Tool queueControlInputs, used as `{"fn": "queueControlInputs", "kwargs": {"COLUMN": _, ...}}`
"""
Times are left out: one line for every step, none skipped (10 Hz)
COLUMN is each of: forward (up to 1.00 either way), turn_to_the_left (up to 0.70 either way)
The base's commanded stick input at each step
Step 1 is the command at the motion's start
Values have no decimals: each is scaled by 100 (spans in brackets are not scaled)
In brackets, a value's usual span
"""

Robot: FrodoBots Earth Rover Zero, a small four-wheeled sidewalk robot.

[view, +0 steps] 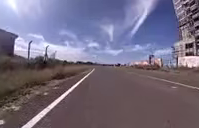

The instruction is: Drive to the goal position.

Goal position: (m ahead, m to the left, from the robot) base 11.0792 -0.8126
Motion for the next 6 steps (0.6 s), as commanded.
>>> {"fn": "queueControlInputs", "kwargs": {"forward": 100, "turn_to_the_left": 0}}
{"fn": "queueControlInputs", "kwargs": {"forward": 100, "turn_to_the_left": 0}}
{"fn": "queueControlInputs", "kwargs": {"forward": 100, "turn_to_the_left": 0}}
{"fn": "queueControlInputs", "kwargs": {"forward": 100, "turn_to_the_left": 0}}
{"fn": "queueControlInputs", "kwargs": {"forward": 100, "turn_to_the_left": 0}}
{"fn": "queueControlInputs", "kwargs": {"forward": 100, "turn_to_the_left": 0}}
